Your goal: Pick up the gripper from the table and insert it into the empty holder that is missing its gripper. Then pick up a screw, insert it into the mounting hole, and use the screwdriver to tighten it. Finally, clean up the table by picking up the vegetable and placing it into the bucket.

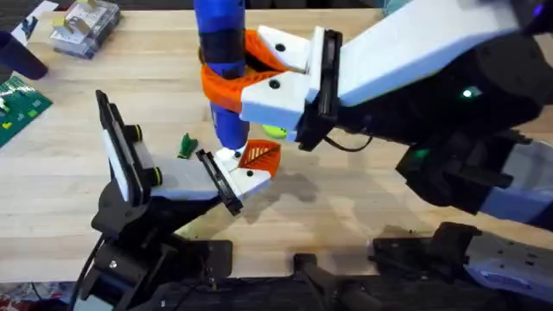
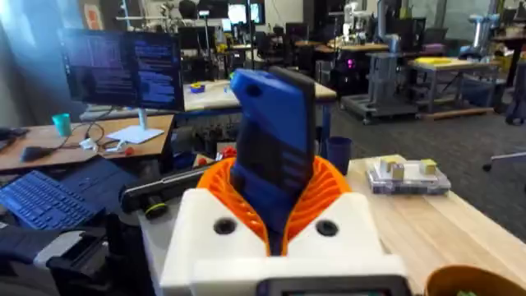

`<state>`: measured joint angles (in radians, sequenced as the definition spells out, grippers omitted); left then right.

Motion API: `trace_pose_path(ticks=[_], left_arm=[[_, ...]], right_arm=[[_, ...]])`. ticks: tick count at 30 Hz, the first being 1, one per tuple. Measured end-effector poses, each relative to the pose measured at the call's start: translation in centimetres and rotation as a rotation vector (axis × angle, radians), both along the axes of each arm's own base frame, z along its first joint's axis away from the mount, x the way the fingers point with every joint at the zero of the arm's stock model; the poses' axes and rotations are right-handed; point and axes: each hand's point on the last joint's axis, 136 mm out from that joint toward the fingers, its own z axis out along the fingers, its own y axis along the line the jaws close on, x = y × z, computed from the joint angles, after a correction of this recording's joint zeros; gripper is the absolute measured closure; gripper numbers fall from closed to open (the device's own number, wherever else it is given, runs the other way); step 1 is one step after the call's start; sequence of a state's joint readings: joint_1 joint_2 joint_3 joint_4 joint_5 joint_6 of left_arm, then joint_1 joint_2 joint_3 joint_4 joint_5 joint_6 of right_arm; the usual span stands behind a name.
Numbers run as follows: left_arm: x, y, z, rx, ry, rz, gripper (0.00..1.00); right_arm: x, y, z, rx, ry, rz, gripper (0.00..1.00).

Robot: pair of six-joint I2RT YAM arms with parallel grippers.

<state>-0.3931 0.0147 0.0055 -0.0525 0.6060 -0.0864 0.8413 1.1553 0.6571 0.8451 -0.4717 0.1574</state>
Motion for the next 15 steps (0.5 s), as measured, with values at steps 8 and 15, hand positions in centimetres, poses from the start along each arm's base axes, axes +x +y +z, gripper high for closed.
trace_pose_path(ticks=[8,15], left_arm=[[0.00,0.00,0.00,0.000,0.000,0.000,0.985],[0.00,0.00,0.00,0.000,0.000,0.000,0.985]], right_arm=[[-0.02,0.00,0.04,0.002,-0.001,0.000,0.947],[0.11,0.12,-0.63,-0.021,0.019,0.000,0.947]])
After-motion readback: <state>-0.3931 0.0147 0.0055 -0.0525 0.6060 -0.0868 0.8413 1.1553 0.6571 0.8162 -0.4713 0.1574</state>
